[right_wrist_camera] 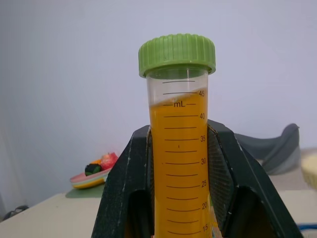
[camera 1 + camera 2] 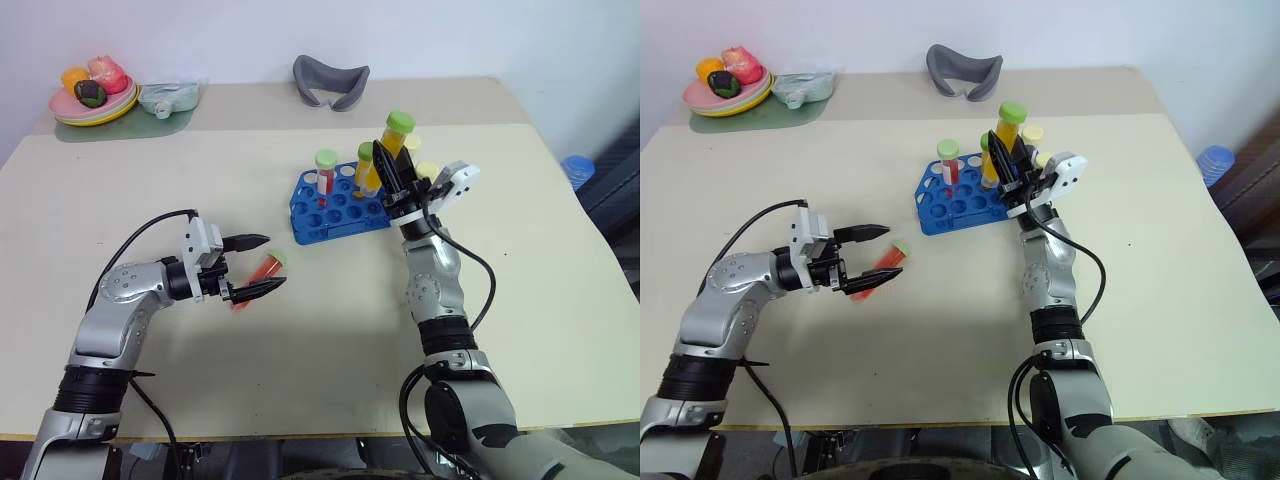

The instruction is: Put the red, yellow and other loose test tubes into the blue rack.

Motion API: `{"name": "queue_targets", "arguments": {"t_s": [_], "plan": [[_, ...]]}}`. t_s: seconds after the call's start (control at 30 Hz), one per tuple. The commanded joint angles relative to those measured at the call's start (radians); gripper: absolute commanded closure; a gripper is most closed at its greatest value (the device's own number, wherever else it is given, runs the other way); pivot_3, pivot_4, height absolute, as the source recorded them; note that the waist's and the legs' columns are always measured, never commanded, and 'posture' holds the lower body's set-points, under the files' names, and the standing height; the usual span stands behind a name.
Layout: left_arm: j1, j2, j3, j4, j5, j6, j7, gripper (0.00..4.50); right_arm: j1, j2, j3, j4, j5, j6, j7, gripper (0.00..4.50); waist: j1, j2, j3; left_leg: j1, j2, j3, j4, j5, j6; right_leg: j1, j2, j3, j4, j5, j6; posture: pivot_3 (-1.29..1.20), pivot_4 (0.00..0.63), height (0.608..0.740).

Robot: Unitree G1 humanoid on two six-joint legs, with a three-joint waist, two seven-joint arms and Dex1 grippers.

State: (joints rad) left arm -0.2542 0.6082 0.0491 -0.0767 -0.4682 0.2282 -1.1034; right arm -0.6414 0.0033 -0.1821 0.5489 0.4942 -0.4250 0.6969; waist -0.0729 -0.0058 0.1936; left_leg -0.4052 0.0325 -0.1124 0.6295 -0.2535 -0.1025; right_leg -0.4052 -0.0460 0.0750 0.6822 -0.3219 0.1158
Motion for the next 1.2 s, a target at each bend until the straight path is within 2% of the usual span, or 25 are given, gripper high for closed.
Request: {"name": "queue_targets", "arguments": {"t_s": [0.03, 0.43, 0.8, 1.0, 1.2], "plan": [[0.016, 0.006, 0.037, -0.060, -0.032, 0.007, 0.019, 0.12, -0.021, 0.005, -0.021, 0.031, 0.012, -0.074, 0.056, 3.67, 0.000, 0.000, 0.000, 0.000, 0.000, 0.000, 0.000, 0.000, 0.000, 0.000, 0.000, 0.000, 0.000, 0.000, 0.000, 0.00, 0.150, 0.740], [0.012, 0.003, 0.032, -0.084, -0.047, 0.022, 0.032, 0.12, -0.044, 0.013, -0.053, 0.189, -0.009, -0.173, 0.114, 3.67, -0.001, 0.000, 0.000, 0.001, 0.000, 0.000, 0.000, 0.000, -0.001, 0.001, 0.000, 0.000, 0.001, 0.000, 0.000, 0.00, 0.150, 0.740], [0.022, 0.002, 0.035, -0.108, -0.050, 0.027, 0.042, 0.12, -0.118, -0.018, -0.078, 0.375, -0.086, -0.279, 0.030, 3.67, -0.003, 0.000, 0.000, 0.002, 0.000, 0.000, 0.000, 0.001, -0.001, 0.002, 0.000, 0.000, 0.001, 0.000, 0.000, 0.00, 0.150, 0.740], [0.032, 0.002, 0.038, -0.118, -0.051, 0.028, 0.048, 0.12, -0.124, -0.033, -0.085, 0.407, -0.105, -0.303, 0.014, 3.67, -0.002, 0.000, 0.000, 0.004, 0.000, 0.000, 0.000, 0.001, -0.002, 0.004, 0.000, 0.000, 0.001, 0.000, 0.000, 0.00, 0.150, 0.740], [0.035, 0.000, 0.036, -0.123, -0.053, 0.030, 0.052, 0.12, -0.102, -0.026, -0.092, 0.410, -0.106, -0.314, -0.004, 3.67, -0.001, 0.000, 0.000, 0.013, 0.000, 0.000, -0.002, 0.001, -0.001, 0.012, 0.000, 0.001, 0.000, 0.000, 0.000, 0.00, 0.150, 0.740]]}}
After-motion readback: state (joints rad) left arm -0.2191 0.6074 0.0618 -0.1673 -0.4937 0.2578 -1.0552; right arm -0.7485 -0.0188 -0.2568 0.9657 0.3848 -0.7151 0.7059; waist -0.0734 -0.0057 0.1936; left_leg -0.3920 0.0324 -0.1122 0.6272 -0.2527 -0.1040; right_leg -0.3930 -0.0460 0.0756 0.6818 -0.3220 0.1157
